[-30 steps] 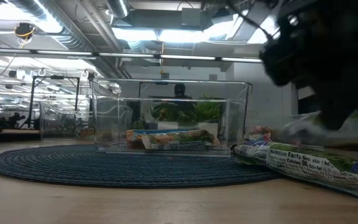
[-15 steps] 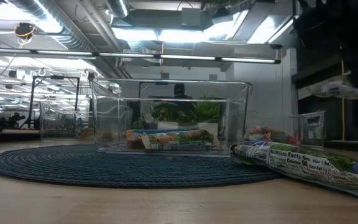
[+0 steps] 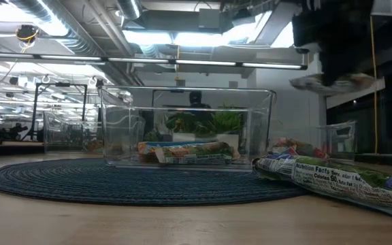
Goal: Pick and place Granola Bars by type
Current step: Put the yellow granola bar into the bottom transparent bin
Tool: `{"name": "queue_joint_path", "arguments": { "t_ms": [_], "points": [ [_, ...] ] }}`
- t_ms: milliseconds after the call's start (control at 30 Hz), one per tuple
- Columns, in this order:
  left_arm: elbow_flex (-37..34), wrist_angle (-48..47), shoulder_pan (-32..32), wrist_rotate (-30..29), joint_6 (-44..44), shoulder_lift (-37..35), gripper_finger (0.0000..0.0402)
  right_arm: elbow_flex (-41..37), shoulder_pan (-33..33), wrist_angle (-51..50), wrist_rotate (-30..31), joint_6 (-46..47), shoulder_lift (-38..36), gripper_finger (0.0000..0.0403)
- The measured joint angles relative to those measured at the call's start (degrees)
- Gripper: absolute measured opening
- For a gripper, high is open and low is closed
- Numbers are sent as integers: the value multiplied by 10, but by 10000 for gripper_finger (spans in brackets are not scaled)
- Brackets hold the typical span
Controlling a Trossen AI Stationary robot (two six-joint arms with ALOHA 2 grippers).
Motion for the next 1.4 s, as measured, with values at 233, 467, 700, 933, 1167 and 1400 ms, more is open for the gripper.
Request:
{"name": "queue_joint_path", "arguments": {
  "t_ms": [233, 467, 700, 933, 1167, 1400],
  "points": [
    [0, 0, 0, 0, -36, 0, 143, 113, -128, -81, -46, -232, 0, 23],
    [0, 0, 0, -1, -77, 0, 143, 237, -210, -126, -45, -403, 34, 31],
    [0, 0, 0, -1, -85, 0, 143, 285, -240, -133, -71, -496, 70, 23],
    [0, 1, 0, -2, -85, 0, 143, 351, -234, -133, -109, -549, 165, 31],
    [0, 1, 0, -3, -85, 0, 143, 476, -212, -135, -129, -603, 264, 23],
    [0, 1, 0, -2, -84, 0, 143, 516, -196, -109, -143, -632, 320, 35]
  ]
}}
